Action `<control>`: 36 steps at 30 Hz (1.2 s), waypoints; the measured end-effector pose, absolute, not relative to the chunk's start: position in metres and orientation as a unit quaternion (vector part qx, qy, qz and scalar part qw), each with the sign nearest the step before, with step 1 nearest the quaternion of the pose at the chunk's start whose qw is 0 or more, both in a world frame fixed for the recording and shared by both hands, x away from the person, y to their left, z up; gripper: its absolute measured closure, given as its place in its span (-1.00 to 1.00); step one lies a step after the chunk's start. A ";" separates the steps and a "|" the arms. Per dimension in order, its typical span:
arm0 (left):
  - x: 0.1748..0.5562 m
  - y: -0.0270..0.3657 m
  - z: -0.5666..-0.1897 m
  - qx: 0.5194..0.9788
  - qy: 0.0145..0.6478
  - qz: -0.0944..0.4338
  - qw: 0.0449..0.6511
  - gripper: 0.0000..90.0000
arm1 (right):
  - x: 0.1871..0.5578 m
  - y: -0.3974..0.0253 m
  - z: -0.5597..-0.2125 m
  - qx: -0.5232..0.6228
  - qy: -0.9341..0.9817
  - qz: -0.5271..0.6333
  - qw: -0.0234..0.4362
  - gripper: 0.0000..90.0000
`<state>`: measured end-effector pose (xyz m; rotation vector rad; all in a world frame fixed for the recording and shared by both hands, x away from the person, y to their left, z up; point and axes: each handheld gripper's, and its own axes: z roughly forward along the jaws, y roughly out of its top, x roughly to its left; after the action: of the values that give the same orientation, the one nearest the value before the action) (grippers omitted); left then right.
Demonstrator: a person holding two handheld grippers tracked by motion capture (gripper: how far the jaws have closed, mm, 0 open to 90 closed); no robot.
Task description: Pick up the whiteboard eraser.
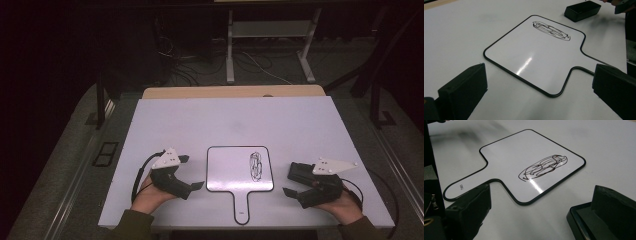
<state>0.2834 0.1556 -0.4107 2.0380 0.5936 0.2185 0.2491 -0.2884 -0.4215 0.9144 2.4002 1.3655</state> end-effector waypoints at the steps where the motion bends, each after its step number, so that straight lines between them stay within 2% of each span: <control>1: 0.283 0.155 -0.411 0.837 0.243 0.089 0.482 -1.00 | 0.249 -0.289 -0.421 0.310 0.821 0.466 0.116 -0.96; 22: 0.277 0.150 -0.413 0.839 0.237 0.086 0.482 -1.00 | 0.252 -0.288 -0.408 0.302 0.829 0.454 0.122 -0.96; 36: 0.278 0.151 -0.414 0.836 0.240 0.088 0.485 -1.00 | 0.265 -0.304 -0.402 0.318 0.832 0.436 0.132 -0.96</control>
<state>0.2784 0.1508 -0.4142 2.0363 0.5845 0.2133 0.2653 -0.3041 -0.4024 0.9217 2.4147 1.2655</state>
